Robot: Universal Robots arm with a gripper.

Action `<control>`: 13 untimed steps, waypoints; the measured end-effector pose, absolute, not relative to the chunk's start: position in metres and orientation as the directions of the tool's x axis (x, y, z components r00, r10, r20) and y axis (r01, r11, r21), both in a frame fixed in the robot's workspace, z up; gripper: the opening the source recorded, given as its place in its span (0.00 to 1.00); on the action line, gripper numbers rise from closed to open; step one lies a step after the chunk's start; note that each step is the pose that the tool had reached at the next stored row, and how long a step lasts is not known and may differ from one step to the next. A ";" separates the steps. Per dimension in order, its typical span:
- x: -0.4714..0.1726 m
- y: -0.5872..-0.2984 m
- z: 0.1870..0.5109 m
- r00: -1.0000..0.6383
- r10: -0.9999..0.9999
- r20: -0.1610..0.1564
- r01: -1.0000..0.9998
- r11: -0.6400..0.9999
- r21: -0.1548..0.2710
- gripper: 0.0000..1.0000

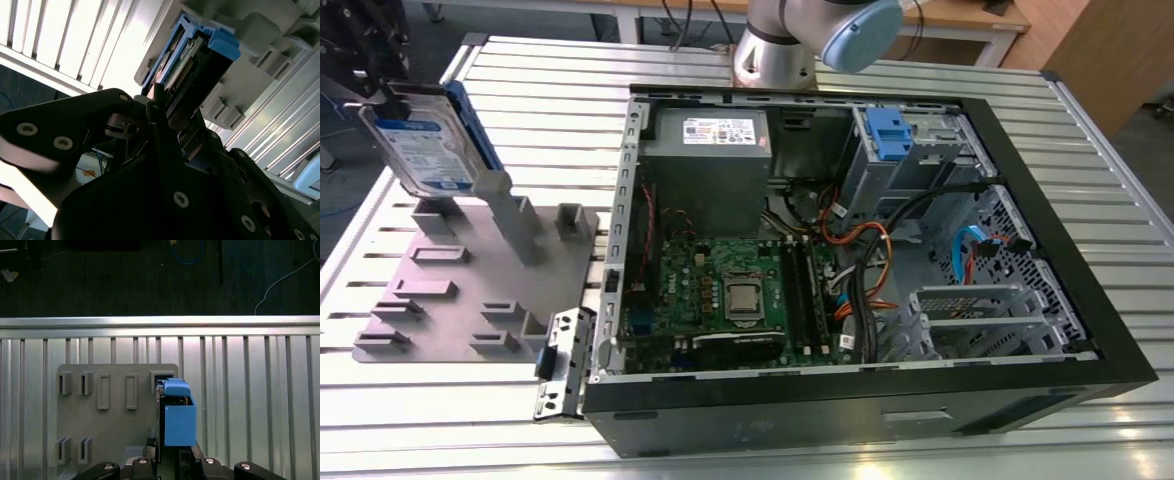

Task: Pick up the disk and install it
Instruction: 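Pick up the disk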

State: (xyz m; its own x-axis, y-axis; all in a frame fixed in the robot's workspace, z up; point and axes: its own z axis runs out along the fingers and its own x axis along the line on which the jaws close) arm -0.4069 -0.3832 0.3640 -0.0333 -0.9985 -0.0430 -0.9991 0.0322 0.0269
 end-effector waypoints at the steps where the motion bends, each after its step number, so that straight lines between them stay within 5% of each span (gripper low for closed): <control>1: -0.407 -0.383 0.367 -0.033 -0.999 -0.043 -0.999 0.032 0.027 0.35; 13: -0.407 -0.383 0.401 -0.033 -0.999 -0.043 -0.999 0.032 0.027 0.35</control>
State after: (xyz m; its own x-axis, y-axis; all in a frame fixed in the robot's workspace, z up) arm -0.4069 -0.3832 0.4009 -0.0333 -0.9985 -0.0431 -0.9991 0.0322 0.0268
